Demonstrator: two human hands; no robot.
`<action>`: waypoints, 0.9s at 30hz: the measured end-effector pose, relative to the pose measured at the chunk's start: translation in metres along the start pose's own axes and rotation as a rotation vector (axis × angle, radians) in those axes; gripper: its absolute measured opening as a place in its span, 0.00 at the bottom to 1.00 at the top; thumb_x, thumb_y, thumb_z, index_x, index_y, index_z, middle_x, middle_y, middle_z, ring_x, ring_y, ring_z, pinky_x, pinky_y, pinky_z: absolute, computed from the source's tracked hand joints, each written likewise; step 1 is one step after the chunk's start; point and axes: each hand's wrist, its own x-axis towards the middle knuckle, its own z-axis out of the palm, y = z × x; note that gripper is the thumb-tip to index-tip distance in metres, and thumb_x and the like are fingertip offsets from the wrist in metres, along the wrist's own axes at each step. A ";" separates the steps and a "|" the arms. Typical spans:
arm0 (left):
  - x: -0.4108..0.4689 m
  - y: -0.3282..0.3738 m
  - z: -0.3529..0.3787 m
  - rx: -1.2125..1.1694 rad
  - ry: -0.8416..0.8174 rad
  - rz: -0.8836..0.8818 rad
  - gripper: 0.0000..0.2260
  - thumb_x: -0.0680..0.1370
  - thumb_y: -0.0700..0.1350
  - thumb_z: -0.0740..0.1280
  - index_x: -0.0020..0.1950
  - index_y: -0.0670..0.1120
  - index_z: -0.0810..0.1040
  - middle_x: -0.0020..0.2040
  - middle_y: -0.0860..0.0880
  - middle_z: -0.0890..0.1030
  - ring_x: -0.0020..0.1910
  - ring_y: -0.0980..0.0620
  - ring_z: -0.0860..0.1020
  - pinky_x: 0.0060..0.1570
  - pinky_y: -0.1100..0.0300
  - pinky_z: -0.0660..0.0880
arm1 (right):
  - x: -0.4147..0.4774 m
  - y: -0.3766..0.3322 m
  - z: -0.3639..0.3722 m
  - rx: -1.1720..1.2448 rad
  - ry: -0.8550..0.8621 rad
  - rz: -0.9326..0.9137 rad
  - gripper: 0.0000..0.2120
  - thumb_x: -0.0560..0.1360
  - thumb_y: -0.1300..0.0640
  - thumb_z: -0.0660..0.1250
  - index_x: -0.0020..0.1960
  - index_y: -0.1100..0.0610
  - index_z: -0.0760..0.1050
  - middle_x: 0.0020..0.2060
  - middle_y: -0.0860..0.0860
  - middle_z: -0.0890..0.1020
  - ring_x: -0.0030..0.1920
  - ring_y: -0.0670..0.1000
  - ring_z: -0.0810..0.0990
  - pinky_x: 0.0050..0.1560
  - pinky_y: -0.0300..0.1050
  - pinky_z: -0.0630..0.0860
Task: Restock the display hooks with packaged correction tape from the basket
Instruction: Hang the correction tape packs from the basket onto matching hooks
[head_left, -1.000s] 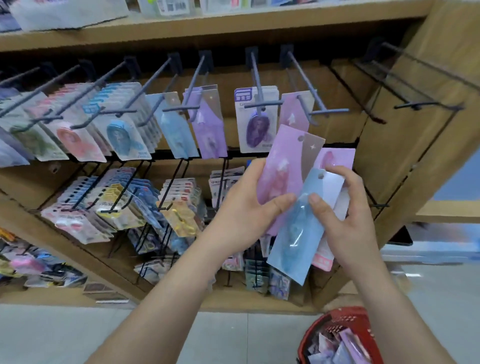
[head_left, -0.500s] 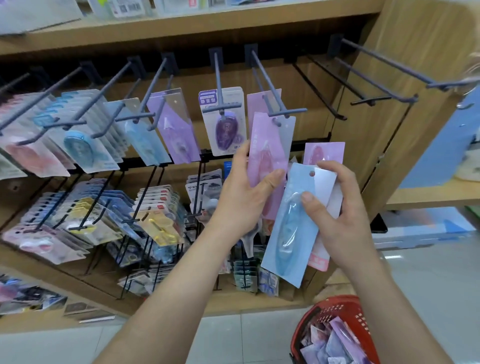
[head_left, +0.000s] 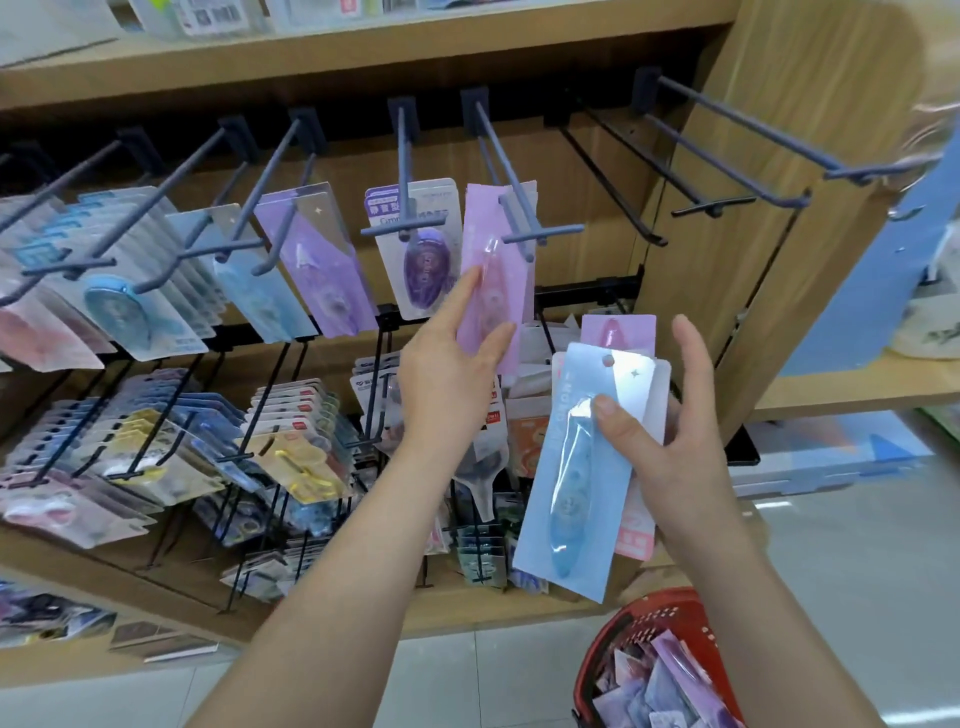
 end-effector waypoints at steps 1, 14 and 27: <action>0.006 0.000 0.003 0.002 -0.003 -0.004 0.26 0.77 0.50 0.71 0.74 0.59 0.69 0.66 0.53 0.79 0.62 0.53 0.76 0.63 0.57 0.73 | 0.001 0.002 0.001 0.004 -0.009 0.001 0.38 0.72 0.53 0.74 0.75 0.40 0.59 0.57 0.37 0.80 0.56 0.41 0.81 0.50 0.37 0.79; -0.080 0.017 -0.027 -0.390 -0.465 -0.277 0.26 0.66 0.54 0.76 0.63 0.57 0.78 0.50 0.56 0.84 0.50 0.53 0.83 0.46 0.60 0.80 | 0.004 0.002 0.022 0.061 -0.011 -0.016 0.18 0.71 0.52 0.71 0.59 0.50 0.72 0.45 0.39 0.83 0.45 0.42 0.83 0.43 0.38 0.79; -0.087 0.005 -0.036 -0.643 -0.270 -0.471 0.14 0.69 0.38 0.75 0.54 0.46 0.81 0.45 0.48 0.86 0.42 0.50 0.84 0.40 0.55 0.82 | -0.003 0.011 0.025 0.029 -0.093 0.020 0.39 0.69 0.42 0.76 0.73 0.35 0.60 0.74 0.49 0.70 0.70 0.54 0.74 0.64 0.63 0.75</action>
